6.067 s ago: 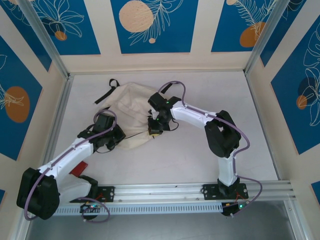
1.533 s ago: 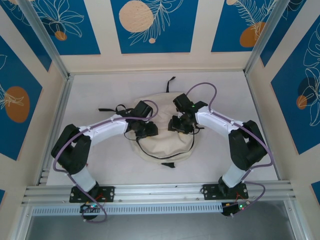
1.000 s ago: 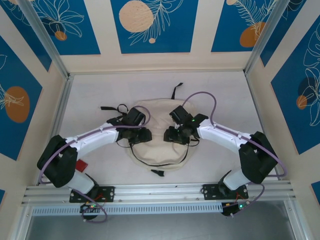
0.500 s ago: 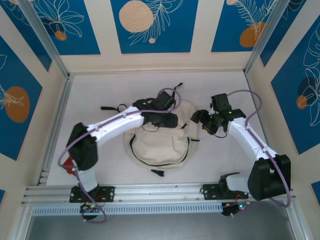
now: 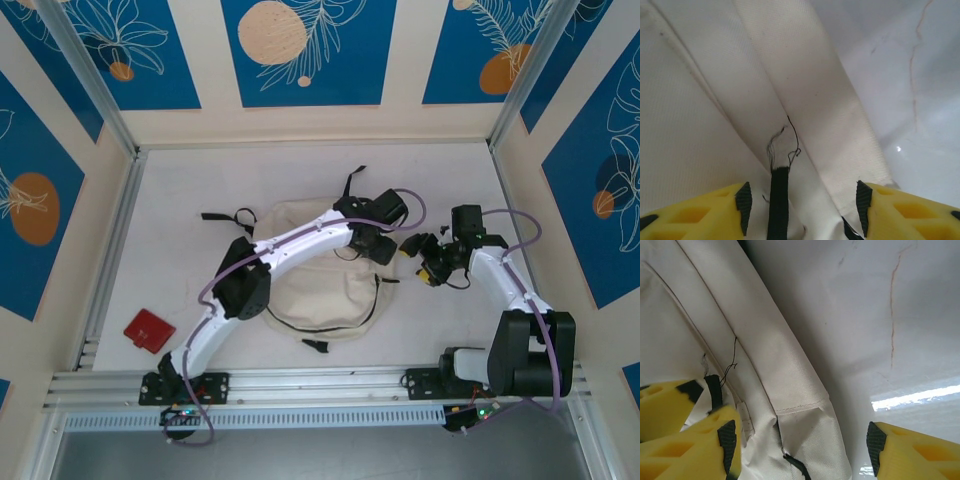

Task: Pack the student bag

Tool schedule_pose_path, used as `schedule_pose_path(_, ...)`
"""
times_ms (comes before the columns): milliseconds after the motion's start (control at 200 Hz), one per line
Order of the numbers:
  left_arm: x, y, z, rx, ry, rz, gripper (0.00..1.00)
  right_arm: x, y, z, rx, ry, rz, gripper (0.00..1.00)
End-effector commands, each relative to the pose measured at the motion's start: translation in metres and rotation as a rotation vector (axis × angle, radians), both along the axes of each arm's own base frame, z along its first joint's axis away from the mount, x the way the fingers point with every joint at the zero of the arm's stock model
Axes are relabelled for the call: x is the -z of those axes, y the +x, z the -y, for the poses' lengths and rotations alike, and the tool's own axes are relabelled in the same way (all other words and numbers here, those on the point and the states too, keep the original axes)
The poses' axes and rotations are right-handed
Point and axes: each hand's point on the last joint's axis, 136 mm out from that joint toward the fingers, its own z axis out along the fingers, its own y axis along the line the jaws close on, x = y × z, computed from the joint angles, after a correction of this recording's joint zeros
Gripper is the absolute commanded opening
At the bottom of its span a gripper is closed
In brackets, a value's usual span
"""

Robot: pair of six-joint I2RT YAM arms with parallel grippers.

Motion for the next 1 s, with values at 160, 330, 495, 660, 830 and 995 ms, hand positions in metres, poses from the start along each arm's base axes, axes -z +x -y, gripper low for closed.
schedule_pose_path(160, 0.017, 0.007, -0.018, 0.010, 0.134, 0.028, 0.48, -0.007, -0.003, -0.007, -0.028, 0.044, 0.029, 0.72)
schedule_pose_path(330, 0.011, 0.014, -0.020, -0.028, 0.129, 0.059, 0.30, -0.006, -0.003, -0.007, -0.030, 0.045, 0.028, 0.72)
schedule_pose_path(495, -0.006, 0.022, -0.023, -0.067, 0.116, 0.111, 0.15, -0.005, -0.005, -0.007, -0.031, 0.044, 0.024, 0.72)
schedule_pose_path(660, -0.024, 0.026, -0.028, -0.093, 0.106, 0.149, 0.04, -0.004, -0.006, -0.007, -0.033, 0.039, 0.024, 0.72)
schedule_pose_path(830, -0.049, 0.024, -0.028, -0.114, 0.038, 0.179, 0.00, -0.018, -0.001, -0.029, -0.128, 0.145, 0.091, 0.70)
schedule_pose_path(995, -0.070, 0.018, -0.037, -0.144, -0.019, 0.196, 0.00, -0.027, 0.005, -0.053, -0.214, 0.233, 0.106, 0.64)
